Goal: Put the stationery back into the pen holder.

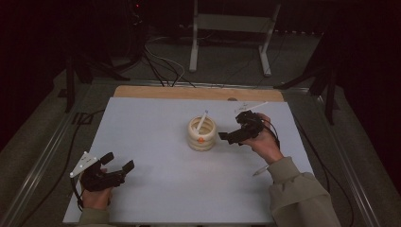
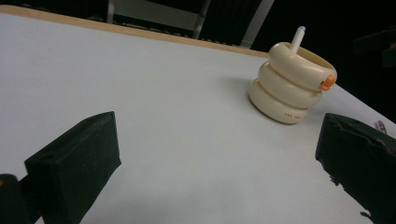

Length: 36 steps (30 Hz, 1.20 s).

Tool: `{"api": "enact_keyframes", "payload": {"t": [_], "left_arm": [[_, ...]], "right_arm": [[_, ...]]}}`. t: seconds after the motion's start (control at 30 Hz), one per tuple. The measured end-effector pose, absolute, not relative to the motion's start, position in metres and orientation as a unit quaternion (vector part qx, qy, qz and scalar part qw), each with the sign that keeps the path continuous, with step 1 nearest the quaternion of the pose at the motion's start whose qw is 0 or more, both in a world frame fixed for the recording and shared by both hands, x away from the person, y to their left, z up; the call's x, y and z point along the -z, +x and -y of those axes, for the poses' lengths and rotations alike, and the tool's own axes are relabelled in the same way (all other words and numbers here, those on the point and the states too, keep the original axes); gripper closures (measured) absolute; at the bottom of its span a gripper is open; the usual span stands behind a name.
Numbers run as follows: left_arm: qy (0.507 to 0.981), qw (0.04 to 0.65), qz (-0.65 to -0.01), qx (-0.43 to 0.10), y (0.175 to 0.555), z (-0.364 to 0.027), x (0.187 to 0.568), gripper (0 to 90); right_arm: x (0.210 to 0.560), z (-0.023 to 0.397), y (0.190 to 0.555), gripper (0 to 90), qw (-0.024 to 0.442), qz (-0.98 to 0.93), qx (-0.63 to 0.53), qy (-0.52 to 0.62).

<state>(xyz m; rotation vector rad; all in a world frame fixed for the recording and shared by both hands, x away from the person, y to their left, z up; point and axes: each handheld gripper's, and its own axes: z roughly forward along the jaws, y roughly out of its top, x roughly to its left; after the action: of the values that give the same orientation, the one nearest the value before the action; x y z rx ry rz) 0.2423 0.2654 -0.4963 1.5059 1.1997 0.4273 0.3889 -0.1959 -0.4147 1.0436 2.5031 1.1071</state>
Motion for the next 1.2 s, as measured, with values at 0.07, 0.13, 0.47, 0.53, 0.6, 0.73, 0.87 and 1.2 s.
{"api": "enact_keyframes", "payload": {"t": [0.07, 0.13, 0.47, 0.53, 0.6, 0.73, 0.87, 1.2], "left_arm": [[0.637, 0.551, -0.508, -0.18, 0.242, -0.266, 0.496, 0.3], [0.637, 0.552, -0.508, -0.18, 0.242, -0.266, 0.497, 0.3], [0.638, 0.551, -0.507, -0.18, 0.242, -0.265, 0.496, 0.3], [0.638, 0.55, -0.508, -0.18, 0.242, -0.265, 0.496, 0.3], [0.638, 0.55, -0.508, -0.18, 0.242, -0.265, 0.496, 0.3], [0.638, 0.551, -0.508, -0.18, 0.242, -0.264, 0.496, 0.3], [0.638, 0.551, -0.508, -0.18, 0.242, -0.264, 0.496, 0.3], [0.638, 0.55, -0.508, -0.18, 0.242, -0.264, 0.496, 0.3]], "right_arm": [[0.415, 0.202, 0.388, 0.2, 0.107, -0.85, -0.373, 0.357], [0.416, 0.207, 0.387, 0.2, 0.106, -0.853, -0.367, 0.356], [0.424, 0.222, 0.374, 0.3, 0.111, -0.865, -0.339, 0.352], [0.426, 0.225, 0.371, 0.3, 0.112, -0.867, -0.335, 0.352], [0.427, 0.229, 0.369, 0.3, 0.112, -0.869, -0.331, 0.351], [0.431, 0.238, 0.366, 0.3, 0.11, -0.87, -0.326, 0.353], [0.434, 0.247, 0.363, 0.3, 0.107, -0.875, -0.318, 0.35], [0.44, 0.266, 0.357, 0.6, 0.102, -0.884, -0.301, 0.343]]}}
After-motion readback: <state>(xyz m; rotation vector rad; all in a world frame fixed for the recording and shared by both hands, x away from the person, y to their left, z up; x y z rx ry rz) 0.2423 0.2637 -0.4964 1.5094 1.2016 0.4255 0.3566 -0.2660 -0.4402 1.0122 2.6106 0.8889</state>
